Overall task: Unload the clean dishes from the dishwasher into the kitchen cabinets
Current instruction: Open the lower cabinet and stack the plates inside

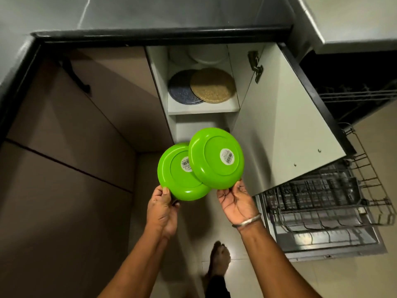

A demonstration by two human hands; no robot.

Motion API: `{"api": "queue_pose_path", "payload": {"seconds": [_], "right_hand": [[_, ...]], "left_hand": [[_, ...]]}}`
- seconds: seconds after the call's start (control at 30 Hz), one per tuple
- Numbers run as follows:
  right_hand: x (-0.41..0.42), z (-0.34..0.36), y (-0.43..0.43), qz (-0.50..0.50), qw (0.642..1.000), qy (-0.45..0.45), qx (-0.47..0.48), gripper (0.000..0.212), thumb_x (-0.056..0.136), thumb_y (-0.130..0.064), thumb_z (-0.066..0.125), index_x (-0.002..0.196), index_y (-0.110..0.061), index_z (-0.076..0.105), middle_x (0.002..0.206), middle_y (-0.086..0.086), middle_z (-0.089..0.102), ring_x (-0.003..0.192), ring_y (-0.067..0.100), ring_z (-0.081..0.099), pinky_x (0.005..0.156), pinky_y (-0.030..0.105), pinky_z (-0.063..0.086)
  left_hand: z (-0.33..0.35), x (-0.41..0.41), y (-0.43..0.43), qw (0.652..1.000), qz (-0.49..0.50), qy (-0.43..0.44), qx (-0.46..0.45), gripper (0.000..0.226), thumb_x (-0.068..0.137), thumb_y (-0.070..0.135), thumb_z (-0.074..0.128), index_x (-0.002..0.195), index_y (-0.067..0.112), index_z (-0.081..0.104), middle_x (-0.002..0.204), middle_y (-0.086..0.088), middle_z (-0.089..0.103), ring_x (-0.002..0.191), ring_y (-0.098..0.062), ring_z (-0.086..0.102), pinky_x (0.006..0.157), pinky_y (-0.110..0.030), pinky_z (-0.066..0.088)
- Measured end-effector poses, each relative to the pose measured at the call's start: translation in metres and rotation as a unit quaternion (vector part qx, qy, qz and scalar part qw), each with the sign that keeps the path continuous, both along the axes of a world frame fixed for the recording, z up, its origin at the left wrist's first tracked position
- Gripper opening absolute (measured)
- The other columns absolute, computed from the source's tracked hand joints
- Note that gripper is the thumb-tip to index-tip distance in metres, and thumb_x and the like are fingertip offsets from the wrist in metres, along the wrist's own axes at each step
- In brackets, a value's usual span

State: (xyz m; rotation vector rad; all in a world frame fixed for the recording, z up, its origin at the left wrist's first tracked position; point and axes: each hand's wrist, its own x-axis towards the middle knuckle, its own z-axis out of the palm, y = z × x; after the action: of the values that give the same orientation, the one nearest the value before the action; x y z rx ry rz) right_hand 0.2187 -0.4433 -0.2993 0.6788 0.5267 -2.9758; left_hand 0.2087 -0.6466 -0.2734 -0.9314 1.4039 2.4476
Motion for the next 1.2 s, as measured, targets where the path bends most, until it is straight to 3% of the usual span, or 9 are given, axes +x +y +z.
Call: {"api": "queue_pose_path", "payload": {"seconds": [0.3,0.37,0.4,0.43,0.5,0.7,0.9,1.07,1.2], "right_hand": [[-0.151,0.007,0.01,-0.012,0.999,0.031,0.025,0.05,0.038,-0.016,0.103,0.082,-0.023,0.079,0.095,0.003,0.076,0.076,0.018,0.073,0.065,0.033,0.061],[-0.188,0.007,0.01,-0.017,0.999,0.023,0.04,0.034,0.051,-0.014,0.097,0.08,-0.023,0.08,0.094,0.002,0.077,0.075,0.017,0.073,0.066,0.032,0.061],[-0.206,0.007,0.01,-0.022,0.998,0.022,0.046,0.017,0.066,-0.013,0.086,0.078,-0.024,0.08,0.093,0.001,0.077,0.075,0.017,0.073,0.067,0.031,0.061],[-0.222,0.007,0.01,-0.03,0.998,0.016,0.051,0.014,0.076,-0.013,0.072,0.075,-0.024,0.08,0.091,0.001,0.076,0.074,0.016,0.072,0.066,0.03,0.061],[-0.254,0.008,0.012,-0.038,0.997,-0.009,0.059,0.026,0.079,-0.01,0.057,0.072,-0.023,0.078,0.086,0.001,0.076,0.071,0.016,0.072,0.063,0.029,0.061],[-0.352,0.019,0.014,-0.049,0.988,-0.059,0.13,0.021,0.106,-0.01,0.042,0.094,-0.02,0.056,0.072,0.001,0.072,0.06,0.013,0.068,0.055,0.025,0.058],[-0.42,0.007,0.017,-0.063,0.985,-0.076,0.139,0.023,0.109,-0.013,0.036,0.096,-0.015,0.054,0.084,0.01,0.065,0.065,0.019,0.067,0.05,0.026,0.057],[-0.449,-0.012,0.02,-0.055,0.988,-0.061,0.133,0.022,0.109,-0.011,0.037,0.095,-0.011,0.053,0.058,0.007,0.07,0.051,0.017,0.069,0.049,0.027,0.059],[-0.465,-0.026,0.025,-0.05,0.992,-0.047,0.106,0.027,0.107,-0.002,0.035,0.096,-0.013,0.056,0.059,0.006,0.07,0.055,0.018,0.071,0.051,0.029,0.059]], "left_hand": [[-0.004,-0.12,0.028,0.999,0.026,-0.004,0.02,0.025,0.109,0.012,0.043,0.088,0.022,0.05,0.071,0.013,0.062,0.069,-0.007,0.05,0.057,-0.025,0.037],[-0.012,-0.151,0.032,0.999,0.035,-0.007,0.031,0.024,0.109,0.012,0.043,0.087,0.021,0.05,0.066,0.015,0.062,0.069,-0.008,0.052,0.061,-0.026,0.037],[-0.017,-0.166,0.034,0.999,0.037,-0.008,0.038,0.024,0.109,0.013,0.043,0.087,0.02,0.05,0.065,0.015,0.062,0.069,-0.009,0.053,0.063,-0.027,0.037],[-0.02,-0.179,0.037,0.998,0.037,-0.008,0.043,0.023,0.109,0.014,0.044,0.088,0.019,0.05,0.064,0.014,0.062,0.069,-0.009,0.055,0.064,-0.027,0.038],[-0.025,-0.205,0.045,0.998,0.033,-0.007,0.048,0.022,0.109,0.015,0.043,0.089,0.018,0.051,0.063,0.013,0.062,0.066,-0.009,0.055,0.065,-0.026,0.039],[-0.026,-0.281,0.056,0.999,0.019,-0.001,0.034,0.026,0.11,0.016,0.045,0.085,0.019,0.051,0.074,0.007,0.059,0.067,-0.008,0.053,0.064,-0.025,0.04],[-0.042,-0.341,0.065,0.998,0.03,0.012,0.063,0.029,0.109,0.011,0.044,0.081,0.017,0.048,0.057,0.012,0.06,0.063,-0.009,0.049,0.065,-0.024,0.04],[-0.063,-0.368,0.068,0.996,0.039,0.022,0.071,0.025,0.108,0.013,0.048,0.084,0.019,0.051,0.063,0.008,0.061,0.053,-0.005,0.055,0.053,-0.018,0.049],[-0.072,-0.378,0.074,0.994,0.054,0.027,0.09,0.018,0.107,0.013,0.049,0.092,0.019,0.057,0.073,0.004,0.066,0.058,-0.007,0.061,0.051,-0.018,0.052]]}}
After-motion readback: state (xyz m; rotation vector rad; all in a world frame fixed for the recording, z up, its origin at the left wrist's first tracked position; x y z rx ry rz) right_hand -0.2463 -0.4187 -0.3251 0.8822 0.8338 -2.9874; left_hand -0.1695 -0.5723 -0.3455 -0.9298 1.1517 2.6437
